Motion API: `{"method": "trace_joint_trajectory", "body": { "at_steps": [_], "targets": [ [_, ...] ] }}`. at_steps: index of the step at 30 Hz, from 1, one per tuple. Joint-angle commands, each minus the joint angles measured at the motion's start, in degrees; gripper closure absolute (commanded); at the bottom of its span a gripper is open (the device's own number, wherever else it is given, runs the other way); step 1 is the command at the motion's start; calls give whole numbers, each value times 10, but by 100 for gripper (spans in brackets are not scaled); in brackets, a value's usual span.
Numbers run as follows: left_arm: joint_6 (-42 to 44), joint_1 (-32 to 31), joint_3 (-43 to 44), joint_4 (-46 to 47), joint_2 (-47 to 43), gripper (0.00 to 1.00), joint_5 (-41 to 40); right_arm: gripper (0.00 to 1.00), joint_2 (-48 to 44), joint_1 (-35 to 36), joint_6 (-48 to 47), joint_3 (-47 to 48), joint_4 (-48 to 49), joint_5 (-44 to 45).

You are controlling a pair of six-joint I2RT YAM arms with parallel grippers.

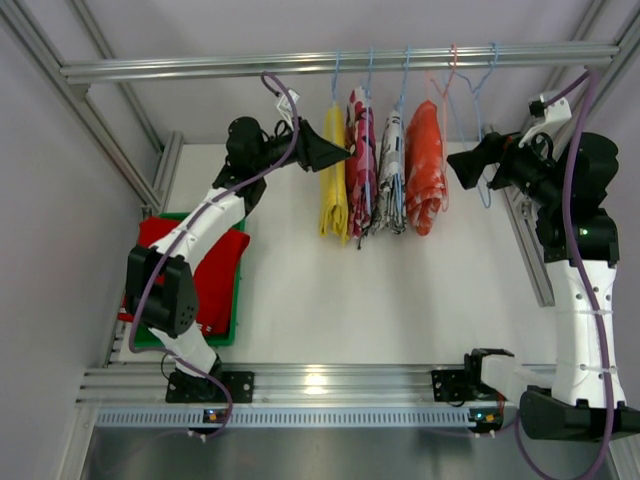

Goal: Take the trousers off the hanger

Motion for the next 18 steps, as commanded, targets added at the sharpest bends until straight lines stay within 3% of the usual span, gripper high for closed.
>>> {"method": "trace_joint_trajectory", "body": {
  "at_steps": [1, 7, 10, 11, 13, 18],
  "targets": [
    [4, -5, 9, 6, 0, 52, -13, 0, -1, 8, -1, 19, 11, 0],
    [-4, -16, 35, -55, -3, 62, -35, 0, 0, 8, 1, 19, 11, 0],
    [-36, -19, 30, -25, -13, 76, -29, 0, 0, 8, 1, 19, 11, 0],
    [-50, -19, 28, -14, -15, 87, -27, 1, 0, 8, 1, 20, 11, -1],
    [-75, -19, 36, 2, -21, 98, -29, 0, -1, 8, 1, 20, 10, -1],
    [-133, -12, 57, 12, -41, 100, -60, 0, -4, 8, -1, 19, 8, -2]
  ]
}}
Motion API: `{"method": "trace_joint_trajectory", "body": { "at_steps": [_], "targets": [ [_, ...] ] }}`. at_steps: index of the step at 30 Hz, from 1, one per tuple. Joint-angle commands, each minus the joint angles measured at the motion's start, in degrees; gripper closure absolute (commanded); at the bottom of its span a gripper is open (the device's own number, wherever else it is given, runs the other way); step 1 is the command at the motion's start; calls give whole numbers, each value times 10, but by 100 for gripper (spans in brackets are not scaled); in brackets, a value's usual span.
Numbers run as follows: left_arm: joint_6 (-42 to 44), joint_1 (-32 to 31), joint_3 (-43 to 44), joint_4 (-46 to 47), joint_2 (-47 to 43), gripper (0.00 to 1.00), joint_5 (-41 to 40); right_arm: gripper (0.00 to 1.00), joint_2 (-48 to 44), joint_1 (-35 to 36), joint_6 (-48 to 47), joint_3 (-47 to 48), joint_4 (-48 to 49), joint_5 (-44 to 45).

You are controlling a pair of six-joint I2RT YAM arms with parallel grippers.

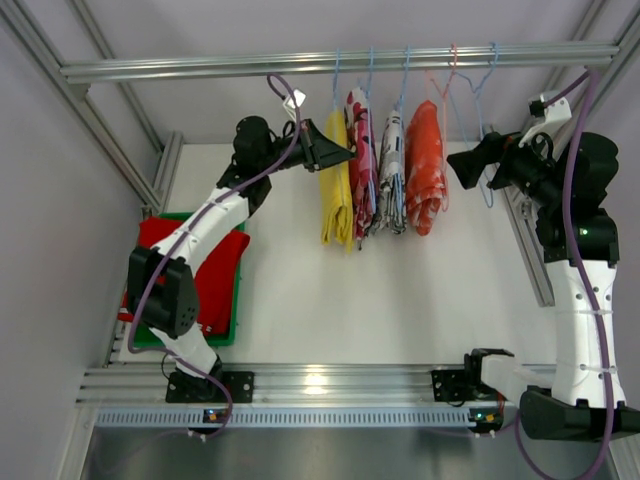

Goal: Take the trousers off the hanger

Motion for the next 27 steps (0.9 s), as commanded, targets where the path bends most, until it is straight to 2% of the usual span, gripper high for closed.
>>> {"method": "trace_joint_trajectory", "body": {
  "at_steps": [1, 5, 15, 27],
  "targets": [
    [-69, 6, 51, 62, -48, 100, -36, 1, -6, 8, -2, 17, 8, -2],
    [-62, 7, 66, 56, -69, 100, -60, 1, -5, 8, -2, 17, 9, -4],
    [19, 8, 94, 40, -112, 100, -83, 1, -5, 8, 0, 8, 18, -11],
    [52, 8, 24, 41, -186, 100, -94, 1, -9, 8, 7, -4, 27, -18]
  ]
}}
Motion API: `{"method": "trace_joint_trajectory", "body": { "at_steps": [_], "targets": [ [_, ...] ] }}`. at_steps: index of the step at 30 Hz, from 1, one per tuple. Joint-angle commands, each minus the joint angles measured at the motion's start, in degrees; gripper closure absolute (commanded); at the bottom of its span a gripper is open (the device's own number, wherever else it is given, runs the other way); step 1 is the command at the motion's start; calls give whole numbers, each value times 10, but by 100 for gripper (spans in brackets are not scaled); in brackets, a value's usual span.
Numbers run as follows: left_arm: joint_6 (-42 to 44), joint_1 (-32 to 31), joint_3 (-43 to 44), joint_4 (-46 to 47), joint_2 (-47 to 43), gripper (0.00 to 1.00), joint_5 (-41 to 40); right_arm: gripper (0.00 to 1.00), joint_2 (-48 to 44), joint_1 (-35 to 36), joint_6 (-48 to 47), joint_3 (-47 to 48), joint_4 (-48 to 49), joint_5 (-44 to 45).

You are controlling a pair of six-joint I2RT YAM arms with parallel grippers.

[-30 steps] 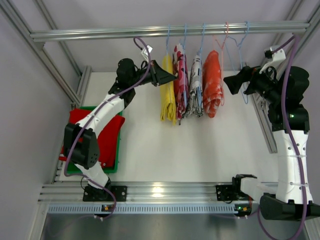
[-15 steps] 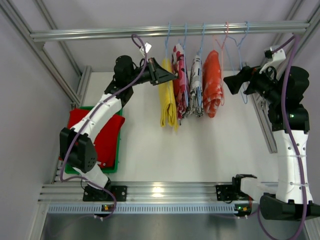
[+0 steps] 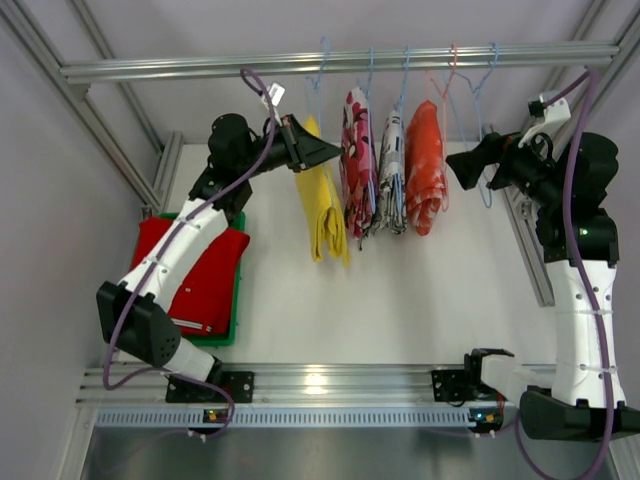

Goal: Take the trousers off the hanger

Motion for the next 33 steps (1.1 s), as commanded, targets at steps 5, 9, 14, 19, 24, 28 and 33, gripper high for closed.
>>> {"method": "trace_joint_trajectory", "body": {
  "at_steps": [5, 9, 14, 19, 24, 28, 33],
  "targets": [
    [33, 9, -21, 186, -111, 100, -40, 1, -17, 9, 8, -17, 36, -19],
    [32, 9, -30, 180, -118, 100, -36, 1, -14, 13, 15, -14, 40, -39],
    [37, 5, -66, 162, -142, 100, -32, 1, -15, 48, 35, -17, 58, -38],
    [60, -8, -129, 139, -192, 100, -43, 1, -9, 129, 47, -26, 77, -15],
    [108, -20, -155, 102, -240, 100, -54, 0, 15, 204, 81, -23, 126, -2],
    [125, -21, -178, 78, -269, 100, -54, 0, 37, 262, 120, -20, 203, 13],
    [129, -25, -204, 64, -296, 100, -59, 0, 100, 346, 207, 11, 276, 28]
  ]
}}
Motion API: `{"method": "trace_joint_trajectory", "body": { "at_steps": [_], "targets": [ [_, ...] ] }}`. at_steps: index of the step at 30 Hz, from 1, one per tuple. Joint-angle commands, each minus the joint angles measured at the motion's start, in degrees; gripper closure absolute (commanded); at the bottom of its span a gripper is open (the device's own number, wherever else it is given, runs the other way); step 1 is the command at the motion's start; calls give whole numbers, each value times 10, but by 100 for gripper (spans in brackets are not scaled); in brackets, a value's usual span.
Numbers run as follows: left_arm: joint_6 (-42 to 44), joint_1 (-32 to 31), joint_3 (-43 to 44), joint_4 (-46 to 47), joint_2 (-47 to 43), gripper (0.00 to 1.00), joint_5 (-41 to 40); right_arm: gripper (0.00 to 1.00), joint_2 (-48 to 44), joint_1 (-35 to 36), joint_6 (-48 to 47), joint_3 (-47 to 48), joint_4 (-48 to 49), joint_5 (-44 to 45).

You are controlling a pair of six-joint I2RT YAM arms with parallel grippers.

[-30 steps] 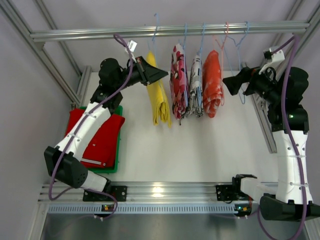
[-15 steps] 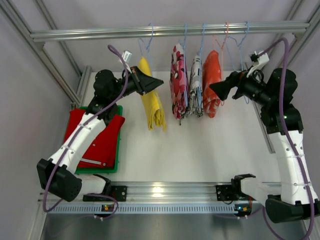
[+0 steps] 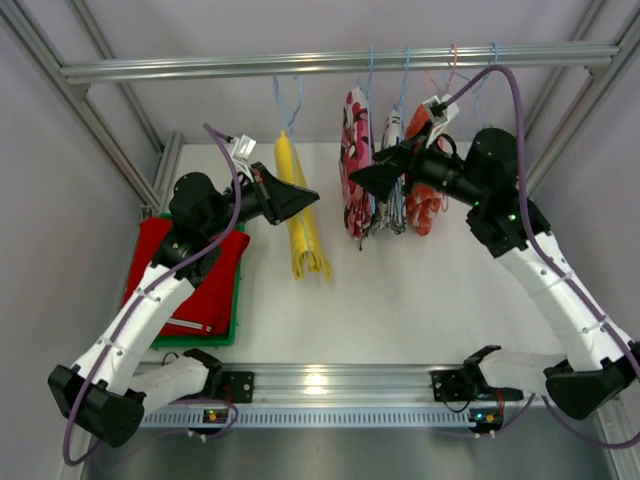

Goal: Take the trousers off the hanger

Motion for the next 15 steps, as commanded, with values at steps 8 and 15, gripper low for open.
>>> {"method": "trace_joint_trajectory", "body": {
  "at_steps": [8, 15],
  "targets": [
    [57, -3, -3, 66, -61, 100, -21, 8, 128, 97, 237, 57, 211, 3],
    [54, -3, 2, 69, -68, 100, -16, 19, 199, 129, 267, 111, 208, -13]
  ]
}}
